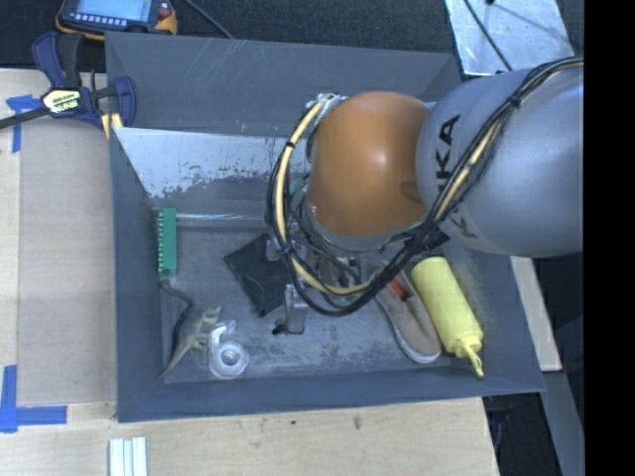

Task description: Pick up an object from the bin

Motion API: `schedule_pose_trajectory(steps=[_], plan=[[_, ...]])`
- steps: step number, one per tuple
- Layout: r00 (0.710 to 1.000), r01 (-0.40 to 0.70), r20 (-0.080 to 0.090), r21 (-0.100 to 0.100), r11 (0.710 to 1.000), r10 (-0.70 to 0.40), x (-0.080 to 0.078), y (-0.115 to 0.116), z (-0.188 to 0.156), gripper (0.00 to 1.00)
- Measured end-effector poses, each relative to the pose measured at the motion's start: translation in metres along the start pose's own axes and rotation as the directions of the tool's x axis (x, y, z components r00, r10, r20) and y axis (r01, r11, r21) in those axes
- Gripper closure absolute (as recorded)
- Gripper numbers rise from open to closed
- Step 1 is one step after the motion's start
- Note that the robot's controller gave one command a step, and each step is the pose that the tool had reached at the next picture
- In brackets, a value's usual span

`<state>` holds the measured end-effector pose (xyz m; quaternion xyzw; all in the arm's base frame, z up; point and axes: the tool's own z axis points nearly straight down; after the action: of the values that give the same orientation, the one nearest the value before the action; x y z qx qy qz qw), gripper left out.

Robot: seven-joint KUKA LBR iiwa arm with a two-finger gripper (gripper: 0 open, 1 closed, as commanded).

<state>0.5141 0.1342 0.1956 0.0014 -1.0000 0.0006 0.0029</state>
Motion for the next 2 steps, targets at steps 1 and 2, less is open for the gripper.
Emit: schedule_pose_trajectory(steps=[1, 2], plan=[[1.0, -0.002, 0.008, -0.002, 1.0, 0.003, -0.002, 0.0, -0.005, 0.0], [0.999, 0.05, 0.015, -0.003, 0.999, -0.05, -0.03, -0.002, 0.024, 0.0]])
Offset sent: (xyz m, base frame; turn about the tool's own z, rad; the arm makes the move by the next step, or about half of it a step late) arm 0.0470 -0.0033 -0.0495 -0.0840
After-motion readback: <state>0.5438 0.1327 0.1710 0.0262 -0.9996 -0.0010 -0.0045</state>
